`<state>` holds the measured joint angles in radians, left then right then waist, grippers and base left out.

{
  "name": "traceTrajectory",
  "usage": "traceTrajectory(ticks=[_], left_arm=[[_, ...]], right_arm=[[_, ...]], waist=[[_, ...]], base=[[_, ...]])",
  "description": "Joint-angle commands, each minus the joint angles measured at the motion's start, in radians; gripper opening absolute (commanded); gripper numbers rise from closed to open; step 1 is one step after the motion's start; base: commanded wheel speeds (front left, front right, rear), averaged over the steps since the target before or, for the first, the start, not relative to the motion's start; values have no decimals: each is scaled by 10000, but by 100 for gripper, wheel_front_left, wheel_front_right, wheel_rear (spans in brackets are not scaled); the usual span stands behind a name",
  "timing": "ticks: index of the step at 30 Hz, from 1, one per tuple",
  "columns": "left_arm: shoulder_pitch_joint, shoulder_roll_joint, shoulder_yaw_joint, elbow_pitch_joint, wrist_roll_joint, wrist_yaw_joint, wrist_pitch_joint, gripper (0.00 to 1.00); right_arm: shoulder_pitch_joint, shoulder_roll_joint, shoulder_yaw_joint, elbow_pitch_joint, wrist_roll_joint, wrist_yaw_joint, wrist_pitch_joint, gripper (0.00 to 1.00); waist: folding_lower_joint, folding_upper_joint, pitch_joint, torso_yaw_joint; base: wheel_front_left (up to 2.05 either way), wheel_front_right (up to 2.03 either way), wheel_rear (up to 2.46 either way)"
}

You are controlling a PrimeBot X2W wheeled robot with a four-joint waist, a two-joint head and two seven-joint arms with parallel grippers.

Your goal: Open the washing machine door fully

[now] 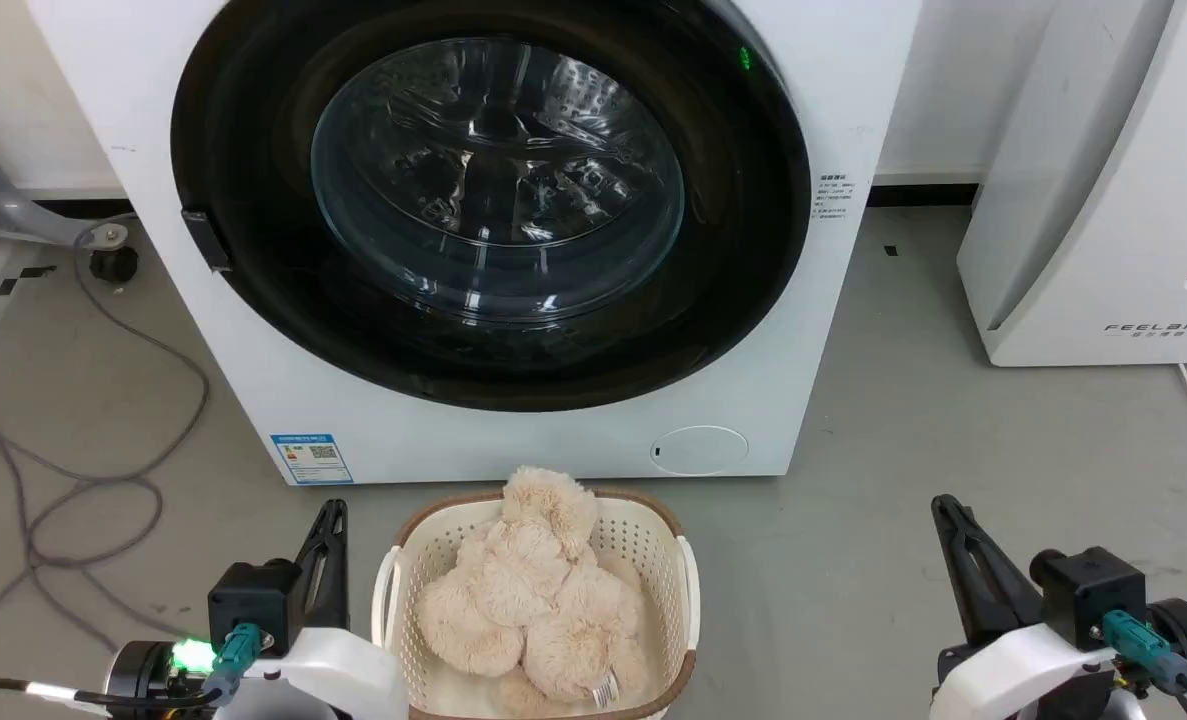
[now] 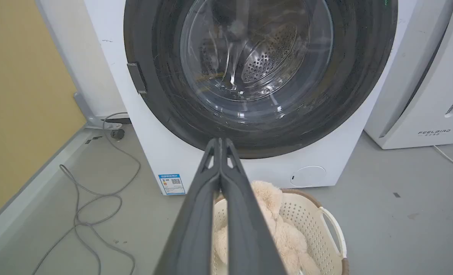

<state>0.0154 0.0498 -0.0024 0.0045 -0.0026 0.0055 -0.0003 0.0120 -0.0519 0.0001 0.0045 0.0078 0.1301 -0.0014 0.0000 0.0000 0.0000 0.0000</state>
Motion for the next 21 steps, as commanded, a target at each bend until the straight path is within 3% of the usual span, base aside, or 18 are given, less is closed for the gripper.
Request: traceTrajectory(ticks=[1,12,13,21], left_arm=[[-154,5,24,-45,26,-55,3,0],[-154,5,24,-45,26,-55,3,0],[0,0,-1,0,-1,0,-1,100],[-37,0,-135,137,-99,13,-127,100]], right_arm=[[-120,17,-1,-45,-78,6,14,0],[-120,17,-1,-45,-78,6,14,0],[0,0,2,0,1,0,-1,100],[32,1,-23,87,113,0,-117,100]], waist=[[0,0,0,0],[0,0,0,0],[0,0,0,0],[0,0,0,-15]], base=[[0,0,0],[0,0,0],[0,0,0],[0,0,0]])
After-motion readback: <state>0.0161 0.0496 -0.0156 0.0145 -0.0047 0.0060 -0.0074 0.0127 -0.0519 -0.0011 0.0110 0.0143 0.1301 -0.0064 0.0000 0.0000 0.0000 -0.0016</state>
